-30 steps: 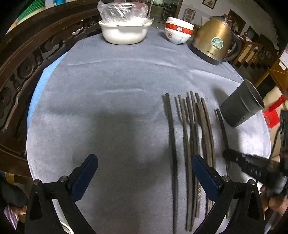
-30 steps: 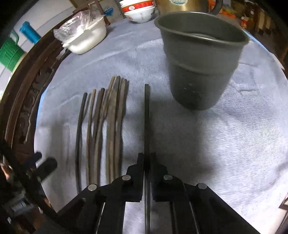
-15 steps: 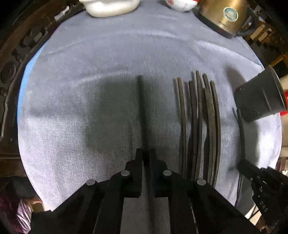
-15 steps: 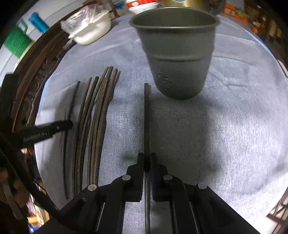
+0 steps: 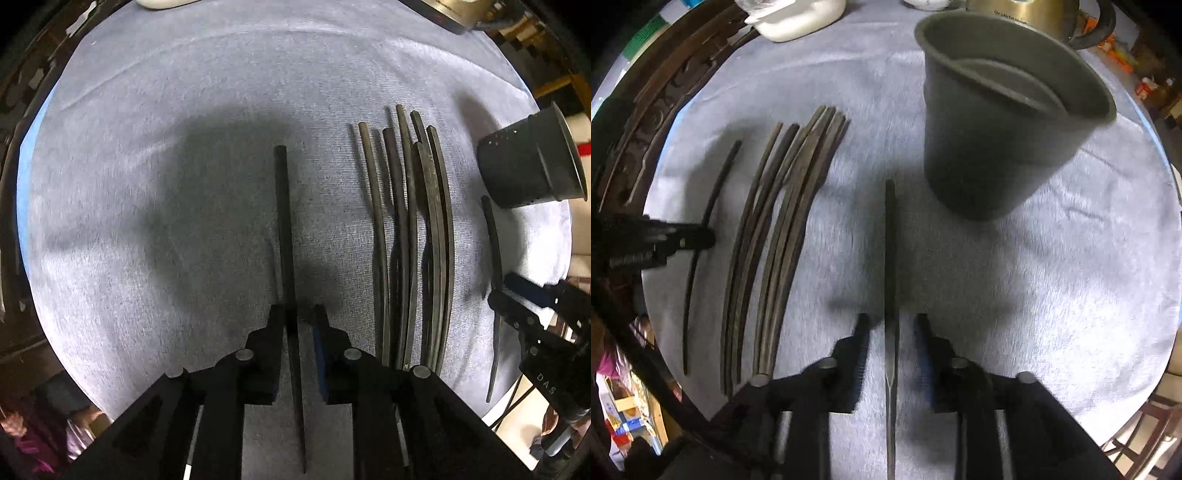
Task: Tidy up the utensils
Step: 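Lift both held chopsticks upright off the cloth with both tools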
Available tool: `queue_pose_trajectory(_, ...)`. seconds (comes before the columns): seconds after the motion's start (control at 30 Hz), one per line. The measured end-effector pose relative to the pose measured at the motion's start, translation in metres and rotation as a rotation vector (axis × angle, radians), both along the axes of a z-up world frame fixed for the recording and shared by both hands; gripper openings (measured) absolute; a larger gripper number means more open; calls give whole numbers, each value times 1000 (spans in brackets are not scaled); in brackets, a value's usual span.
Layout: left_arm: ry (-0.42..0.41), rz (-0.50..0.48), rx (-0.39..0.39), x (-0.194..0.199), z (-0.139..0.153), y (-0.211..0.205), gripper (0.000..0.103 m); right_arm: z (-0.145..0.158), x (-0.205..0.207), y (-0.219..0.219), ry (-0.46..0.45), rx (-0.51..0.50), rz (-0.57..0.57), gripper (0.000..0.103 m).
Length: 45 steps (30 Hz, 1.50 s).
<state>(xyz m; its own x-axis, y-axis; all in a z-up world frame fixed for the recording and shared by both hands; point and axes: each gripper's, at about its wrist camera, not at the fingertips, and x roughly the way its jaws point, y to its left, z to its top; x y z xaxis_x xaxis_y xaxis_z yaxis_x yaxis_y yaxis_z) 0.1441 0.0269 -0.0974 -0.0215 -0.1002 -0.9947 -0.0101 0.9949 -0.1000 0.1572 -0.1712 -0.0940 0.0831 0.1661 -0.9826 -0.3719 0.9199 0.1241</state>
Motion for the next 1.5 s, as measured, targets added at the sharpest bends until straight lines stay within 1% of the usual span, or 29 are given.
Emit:
queue_pose_trajectory(0.07, -6, -10, 3, 7, -2, -5, 16, -6, 5, 3, 10, -14, -16, 36)
queue_pose_trajectory(0.1, -11, -18, 11, 9, -2, -7, 13, -4, 6, 7, -12, -29, -5, 34)
queue_pose_trajectory(0.13, -19, -23, 21, 9, -3, -5, 7, -5, 6, 11, -13, -52, 12, 20)
queue_pose_trajectory(0.17, -26, -24, 10, 7, -3, -7, 6, -4, 5, 16, -18, -77, 37, 12)
queue_pose_trajectory(0.2, -29, -23, -9, 7, -7, -2, 6, -4, 3, 19, -18, -85, 48, 7)
queue_pose_trajectory(0.27, -42, 19, -58, 6, -6, 11, 6, -3, 3, 20, -12, -81, 53, 6)
queue_pose_trajectory(0.3, -67, 41, -75, 5, -3, 16, 6, -2, 0, 20, -14, -74, 51, 6)
queue_pose_trajectory(0.33, -98, 61, -92, 3, 1, 22, 6, 3, -2, 17, -21, -44, 44, 6)
queue_pose_trajectory(0.4, -172, 99, -128, -1, 15, 31, 6, 18, -9, 10, -52, 11, 22, 6)
queue_pose_trajectory(0.43, -222, 122, -137, -4, 24, 36, 6, 28, -12, 6, -76, 57, 7, 6)
queue_pose_trajectory(0.47, -290, 152, -159, -8, 36, 42, 6, 37, -14, 2, -97, 93, -4, 6)
queue_pose_trajectory(0.53, -423, 220, -190, -17, 60, 53, 6, 67, -22, -10, -202, 176, -65, 6)
queue_pose_trajectory(0.6, -535, 266, -193, -25, 77, 59, 6, 93, -31, -25, -318, 237, -139, 6)
queue_pose_trajectory(0.63, -607, 293, -184, -30, 86, 60, 6, 106, -37, -30, -389, 263, -192, 6)
queue_pose_trajectory(0.7, -696, 314, -151, -30, 96, 63, 6, 120, -50, -51, -518, 305, -286, 6)
queue_pose_trajectory(0.73, -751, 330, -129, -34, 99, 61, 6, 126, -52, -60, -587, 296, -333, 6)
queue_pose_trajectory(0.77, -782, 334, -111, -35, 99, 60, 6, 139, -59, -72, -634, 292, -359, 6)
queue_pose_trajectory(0.8, -826, 336, -76, -36, 101, 56, 6, 141, -62, -81, -699, 292, -395, 6)
queue_pose_trajectory(0.87, -887, 345, -51, -44, 104, 58, 6, 148, -67, -86, -765, 267, -434, 6)
queue_pose_trajectory(0.9, -919, 346, -32, -46, 97, 56, 6, 145, -66, -91, -812, 265, -453, 6)
queue_pose_trajectory(0.97, -985, 359, 17, -57, 98, 56, 6, 142, -62, -97, -856, 261, -485, 6)
queue_pose_trajectory(1.0, -1006, 358, 35, -58, 98, 55, 6, 140, -60, -97, -880, 265, -492, 6)
queue_pose_trajectory(1.07, -1035, 355, 67, -60, 100, 50, 6, 137, -59, -93, -933, 231, -492, 6)
queue_pose_trajectory(1.17, -1037, 342, 97, -59, 93, 44, 6, 128, -54, -95, -942, 231, -494, 6)
queue_pose_trajectory(1.2, -1032, 340, 100, -59, 90, 44, 6, 127, -54, -92, -951, 214, -481, 6)
queue_pose_trajectory(1.27, -1052, 333, 117, -68, 90, 43, 6, 117, -59, -93, -966, 205, -474, 6)
queue_pose_trajectory(1.33, -1059, 324, 112, -75, 93, 43, 6, 118, -75, -101, -970, 206, -472, 6)
queue_pose_trajectory(1.37, -1062, 319, 110, -80, 96, 41, 6, 113, -84, -101, -970, 208, -469, 6)
queue_pose_trajectory(1.5, -1068, 316, 84, -99, 103, 44, 6, 118, -108, -102, -976, 211, -442, 6)
